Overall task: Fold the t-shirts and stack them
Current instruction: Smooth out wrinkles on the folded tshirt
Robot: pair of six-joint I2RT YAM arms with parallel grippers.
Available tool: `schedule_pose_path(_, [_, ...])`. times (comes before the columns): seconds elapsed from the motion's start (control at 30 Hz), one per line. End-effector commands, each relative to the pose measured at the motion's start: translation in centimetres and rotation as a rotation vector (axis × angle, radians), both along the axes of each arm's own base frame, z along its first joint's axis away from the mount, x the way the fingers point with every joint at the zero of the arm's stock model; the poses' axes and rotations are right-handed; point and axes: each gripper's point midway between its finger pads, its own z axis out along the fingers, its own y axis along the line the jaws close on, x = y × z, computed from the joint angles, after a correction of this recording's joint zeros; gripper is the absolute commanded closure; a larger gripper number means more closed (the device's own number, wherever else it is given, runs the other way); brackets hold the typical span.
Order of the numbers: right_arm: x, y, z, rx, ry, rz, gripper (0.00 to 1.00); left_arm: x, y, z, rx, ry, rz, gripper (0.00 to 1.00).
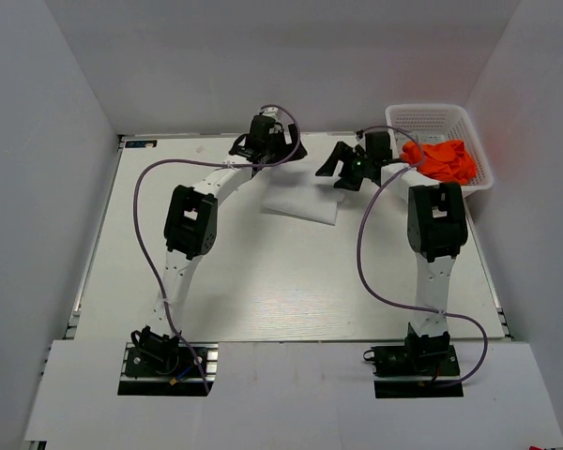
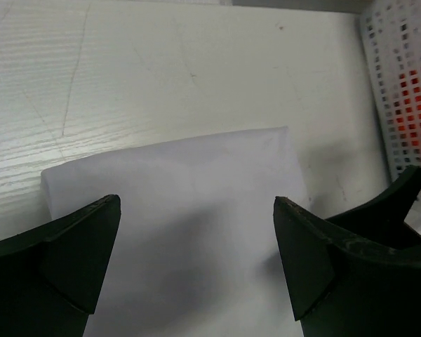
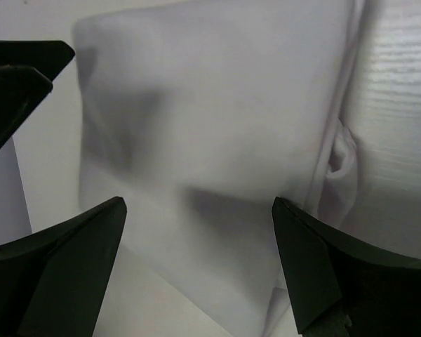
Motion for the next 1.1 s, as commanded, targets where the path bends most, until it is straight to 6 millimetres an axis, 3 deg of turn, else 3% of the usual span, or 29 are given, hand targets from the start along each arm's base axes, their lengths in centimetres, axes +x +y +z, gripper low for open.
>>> schedule_pose_path(0.0, [-0.2, 0.1, -1.9, 0.053, 0.042, 0.002, 0.1, 0.3, 0.6, -2.6, 0.018, 0.033, -0.009, 0.0])
schedule_pose_path(0.13, [-2.1, -0.4, -5.5, 0.038, 0.132, -0.001, 0.1, 0.0, 1.3, -6.5, 0.06, 0.118, 0.034, 0.0])
schedule_pose_path(0.23, [-2.9, -1.0, -6.5, 0.014, 0.151, -0.009, 0.1, 0.1, 1.9, -7.8, 0.064, 0.146, 0.048, 0.0])
schedule_pose_path(0.3, [-2.8, -1.3, -6.6, -0.01, 0.139, -0.004, 0.1, -0.1, 1.7, -7.6, 0.06, 0.157, 0.035, 0.0])
schedule_pose_path(0.4, [-2.2, -0.9, -4.5, -0.025, 0.067, 0.039, 0.1, 0.0, 1.5, -4.9, 0.051, 0.122, 0.02, 0.0])
schedule_pose_path(0.5, [-1.7, -0.3, -0.3, -0.049, -0.07, 0.082, 0.1, 0.1, 1.9, -0.2, 0.052, 0.028, 0.01, 0.0])
schedule_pose_path(0.53, [-1.9, -0.2, 2.3, -0.049, -0.135, 0.091, 0.1, 0.1, 1.9, 1.0, 0.051, 0.001, 0.005, 0.0])
schedule_pose_path(0.57, [-2.1, -0.3, 3.0, -0.056, -0.159, 0.092, 0.1, -0.2, 2.2, 1.5, 0.069, -0.013, -0.007, 0.0])
schedule_pose_path(0.6, [-2.4, -0.3, 3.5, -0.065, -0.177, 0.097, 0.1, -0.9, 1.7, 3.6, 0.058, -0.038, -0.017, 0.0])
schedule_pose_path(0.63, [-3.2, -0.4, 5.4, -0.064, -0.239, 0.1, 0.1, -1.1, 2.0, 4.0, 0.071, -0.047, -0.013, 0.0])
schedule_pose_path(0.67, [-3.5, -0.6, 5.4, -0.074, -0.247, 0.089, 0.1, -1.9, 2.4, 3.0, 0.085, -0.017, -0.015, 0.0])
schedule_pose_path(0.73, [-5.3, -0.9, 5.1, -0.08, -0.244, 0.094, 0.1, -3.1, 2.4, 3.2, 0.098, -0.001, -0.017, 0.0])
schedule_pose_path(0.77, [-5.7, -1.0, 5.7, -0.076, -0.255, 0.092, 0.1, -3.5, 3.3, 1.5, 0.139, 0.042, 0.013, 0.0])
schedule_pose_path(0.83, [-7.5, -1.3, 4.3, -0.081, -0.212, 0.093, 0.1, -4.3, 3.8, 0.9, 0.179, 0.071, 0.037, 0.0])
schedule_pose_path(0.87, [-8.1, -1.7, 3.8, -0.088, -0.196, 0.09, 0.1, -4.7, 4.8, -1.1, 0.231, 0.122, 0.068, 0.0])
schedule_pose_path(0.93, [-9.3, -2.2, 2.8, -0.099, -0.158, 0.079, 0.1, -4.8, 5.5, -2.3, 0.273, 0.161, 0.09, 0.0])
schedule_pose_path(0.97, [-9.5, -2.2, 3.3, -0.103, -0.173, 0.081, 0.1, -4.5, 5.8, -2.3, 0.292, 0.164, 0.11, 0.0])
schedule_pose_path(1.0, [-9.5, -2.6, 3.1, -0.112, -0.17, 0.069, 0.1, -4.9, 6.1, -4.5, 0.321, 0.217, 0.105, 0.0])
schedule_pose_path(1.07, [-10.3, -2.8, 2.8, -0.116, -0.157, 0.064, 0.1, -4.8, 6.0, -5.1, 0.338, 0.233, 0.097, 0.01])
